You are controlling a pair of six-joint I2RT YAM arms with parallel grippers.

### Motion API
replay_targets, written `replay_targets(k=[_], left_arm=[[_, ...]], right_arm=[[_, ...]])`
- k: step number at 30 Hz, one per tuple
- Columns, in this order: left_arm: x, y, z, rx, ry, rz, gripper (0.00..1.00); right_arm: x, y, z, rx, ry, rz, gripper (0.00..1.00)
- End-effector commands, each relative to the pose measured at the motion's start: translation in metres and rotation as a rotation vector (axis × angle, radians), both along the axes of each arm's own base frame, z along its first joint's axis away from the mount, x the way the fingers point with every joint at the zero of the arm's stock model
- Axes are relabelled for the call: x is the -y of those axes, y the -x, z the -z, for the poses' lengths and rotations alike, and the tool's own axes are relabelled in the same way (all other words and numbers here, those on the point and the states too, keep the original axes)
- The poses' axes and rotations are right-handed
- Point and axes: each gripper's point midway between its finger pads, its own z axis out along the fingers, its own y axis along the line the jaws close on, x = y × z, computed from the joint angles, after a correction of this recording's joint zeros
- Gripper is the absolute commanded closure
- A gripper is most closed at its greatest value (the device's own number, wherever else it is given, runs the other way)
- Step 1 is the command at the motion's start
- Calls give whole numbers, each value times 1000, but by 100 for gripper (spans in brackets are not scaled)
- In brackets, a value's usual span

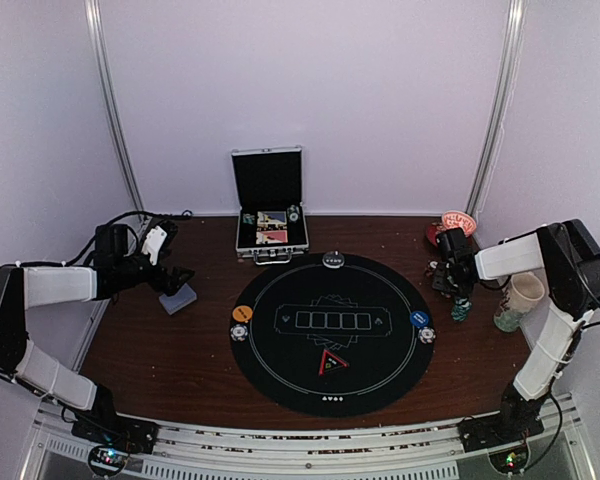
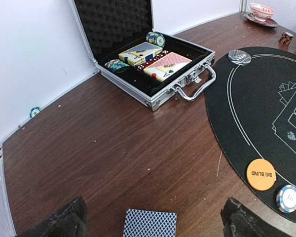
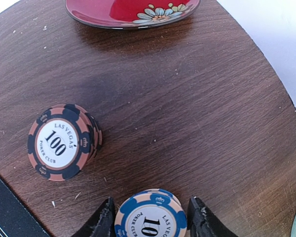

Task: Distribute texas hold em gaming equipment
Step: Pick up the pile of poker chips from the pile of poker chips.

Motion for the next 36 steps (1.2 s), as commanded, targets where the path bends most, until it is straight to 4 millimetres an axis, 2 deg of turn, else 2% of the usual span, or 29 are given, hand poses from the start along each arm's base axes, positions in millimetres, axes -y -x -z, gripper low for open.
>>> replay_targets(k=[1,17,31,36], left_arm=[[1,-3,-5,30,15,6,2],[1,-3,-4,27,15,5,2],[0,-4,-2,24,12,1,2],[0,-4,-3,25,12,1,2]], right_arm=[[6,-5,-5,13,21,22,52],[6,-5,-11,31,22,24,62],[0,-1,-37,96,16,13,63],[-10,-1,-47,116,14,-12,63]])
